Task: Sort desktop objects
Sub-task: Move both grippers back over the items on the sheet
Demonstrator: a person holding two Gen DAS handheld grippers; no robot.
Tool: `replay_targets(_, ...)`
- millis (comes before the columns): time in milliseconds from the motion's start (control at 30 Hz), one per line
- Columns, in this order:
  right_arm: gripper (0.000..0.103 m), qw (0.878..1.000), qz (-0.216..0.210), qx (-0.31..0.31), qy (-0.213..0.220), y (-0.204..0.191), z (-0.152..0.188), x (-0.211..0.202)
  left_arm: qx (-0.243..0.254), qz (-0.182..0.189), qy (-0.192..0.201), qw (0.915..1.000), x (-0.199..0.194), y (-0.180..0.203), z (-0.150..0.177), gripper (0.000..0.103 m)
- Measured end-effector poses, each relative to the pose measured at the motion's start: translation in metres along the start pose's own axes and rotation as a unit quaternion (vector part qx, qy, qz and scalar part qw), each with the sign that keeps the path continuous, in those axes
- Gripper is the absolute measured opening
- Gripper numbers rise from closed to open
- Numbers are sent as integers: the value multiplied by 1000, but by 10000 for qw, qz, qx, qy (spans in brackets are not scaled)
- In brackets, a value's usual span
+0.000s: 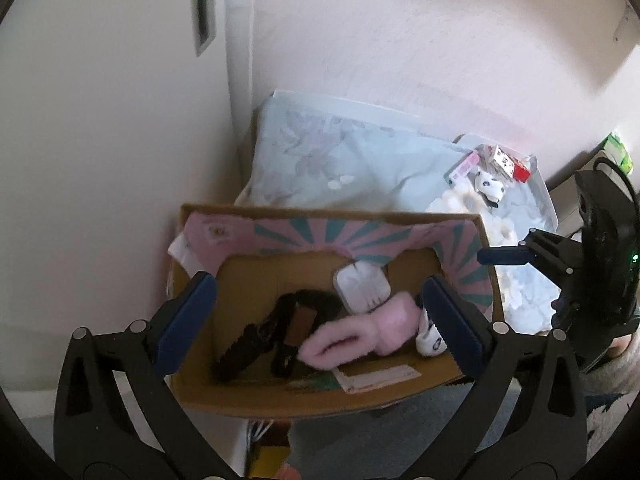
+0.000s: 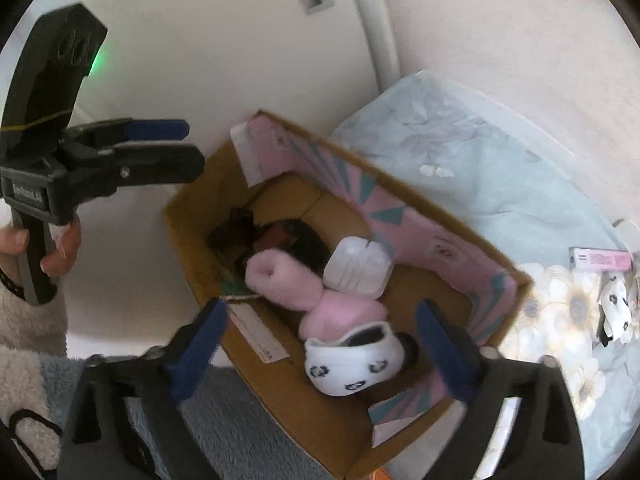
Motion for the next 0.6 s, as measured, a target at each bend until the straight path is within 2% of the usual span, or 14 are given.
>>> replay_targets(167,103,9990,-11,274,339,15,-3,-22,218,265,178,9993,-2,20,-25,103)
replay_targets(300,103,9964,-21,584,615,36,-2,-42,742,397,250,9961,2,55,-53,103)
replay_targets(433,103,9875,-174,1268,919,72,9,-70,1342,471,262,9895,13,96,-80,103)
replay_targets(500,103,9819,-38,1558,1073,94,17,-84,1621,521,273,9850,21,122,-97,103)
replay_targets(600,103,9710,398,1982,1279,133,32,-108,1886,659,239,9795,38,158,-122,103)
Point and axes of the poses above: each gripper's, at about its wrist camera, not at the fingertips, and x roughly the way its jaws point, y to its right, z to its underside, the point moved 4 cm from there along x, roughly the way its jaws point, and after that the axes turned 7 degrees about x, right-handed, at the moved point
